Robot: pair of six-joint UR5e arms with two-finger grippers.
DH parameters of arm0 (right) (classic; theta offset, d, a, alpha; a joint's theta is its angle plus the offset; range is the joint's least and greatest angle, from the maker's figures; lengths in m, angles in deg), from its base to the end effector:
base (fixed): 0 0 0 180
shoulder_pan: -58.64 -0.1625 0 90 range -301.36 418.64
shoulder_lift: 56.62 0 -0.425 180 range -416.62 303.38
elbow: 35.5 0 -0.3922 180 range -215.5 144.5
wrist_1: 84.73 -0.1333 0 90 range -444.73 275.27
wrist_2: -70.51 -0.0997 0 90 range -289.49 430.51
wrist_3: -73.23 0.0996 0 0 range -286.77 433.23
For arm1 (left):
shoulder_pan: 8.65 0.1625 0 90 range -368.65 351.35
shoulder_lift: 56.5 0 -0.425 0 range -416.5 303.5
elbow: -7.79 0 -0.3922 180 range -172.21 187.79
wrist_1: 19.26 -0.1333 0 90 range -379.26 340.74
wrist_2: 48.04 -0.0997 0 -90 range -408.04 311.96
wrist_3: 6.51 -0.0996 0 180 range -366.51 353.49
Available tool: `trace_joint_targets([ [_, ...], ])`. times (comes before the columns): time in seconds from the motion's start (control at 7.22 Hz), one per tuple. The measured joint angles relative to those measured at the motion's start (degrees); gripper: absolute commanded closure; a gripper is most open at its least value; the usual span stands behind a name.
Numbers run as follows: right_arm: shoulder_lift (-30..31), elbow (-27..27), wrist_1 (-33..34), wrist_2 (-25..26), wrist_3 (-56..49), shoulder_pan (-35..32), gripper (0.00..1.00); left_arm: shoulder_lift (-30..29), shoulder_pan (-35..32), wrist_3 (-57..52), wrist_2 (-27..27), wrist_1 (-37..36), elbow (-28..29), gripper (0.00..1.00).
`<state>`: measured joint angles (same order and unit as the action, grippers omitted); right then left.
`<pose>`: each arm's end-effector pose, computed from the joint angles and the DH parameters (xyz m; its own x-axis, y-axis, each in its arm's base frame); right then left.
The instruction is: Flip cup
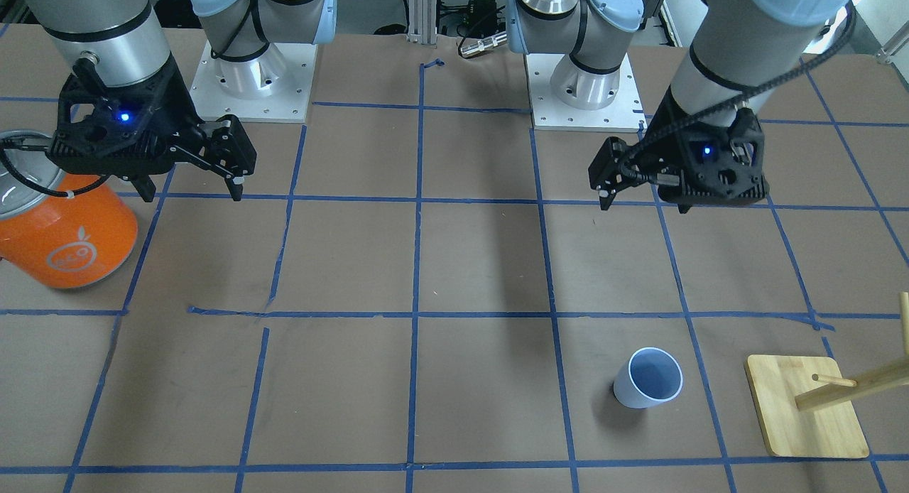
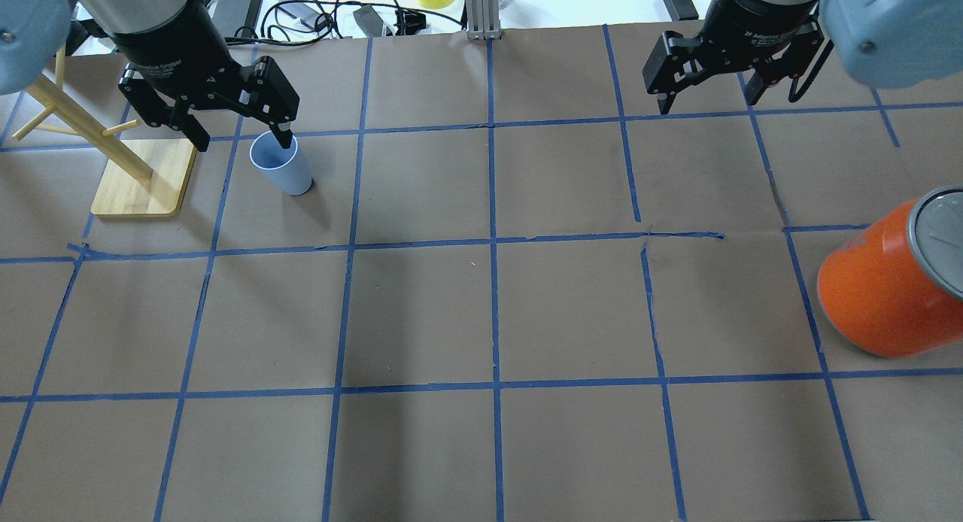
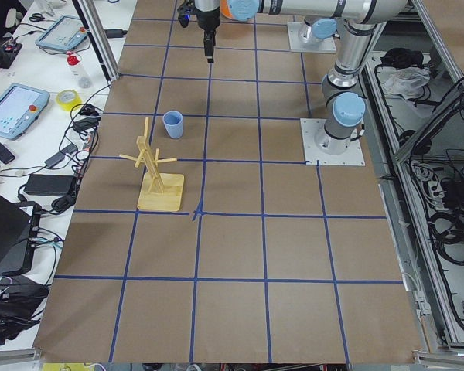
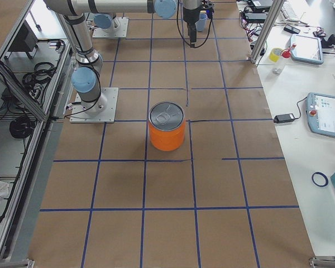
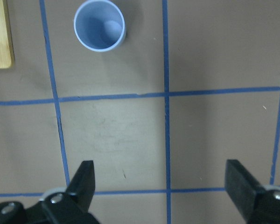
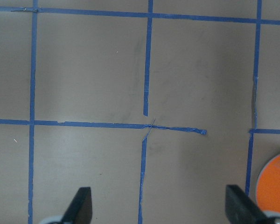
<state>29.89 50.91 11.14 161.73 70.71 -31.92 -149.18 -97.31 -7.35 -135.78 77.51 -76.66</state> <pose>0.1363 -0.5263 0.4987 -0.9984 -0.0513 0.0257 -0.0537 0.9932 -0.1030 -0.1254 -0.5074 0.5006 -0.9991 -0.0114 0.0403 -0.0087 0.9977 0.0674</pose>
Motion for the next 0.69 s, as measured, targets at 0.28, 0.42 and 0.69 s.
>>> trace_joint_targets([
  [0.28,0.08,-0.07,-0.79,-0.1,0.11,-0.1,0.0,3.22,-0.39,3.29,1.4,0.69,-4.77,0.0],
  [0.42,0.07,-0.22,-1.35,-0.35,0.14,-0.13,0.0,3.49,-0.55,3.83,1.41,-1.35,-5.63,0.0],
  [0.69,-0.13,-0.85,-1.97,-0.89,0.21,-0.14,0.0,2.81,-0.55,3.85,1.41,-6.53,-5.87,0.0],
])
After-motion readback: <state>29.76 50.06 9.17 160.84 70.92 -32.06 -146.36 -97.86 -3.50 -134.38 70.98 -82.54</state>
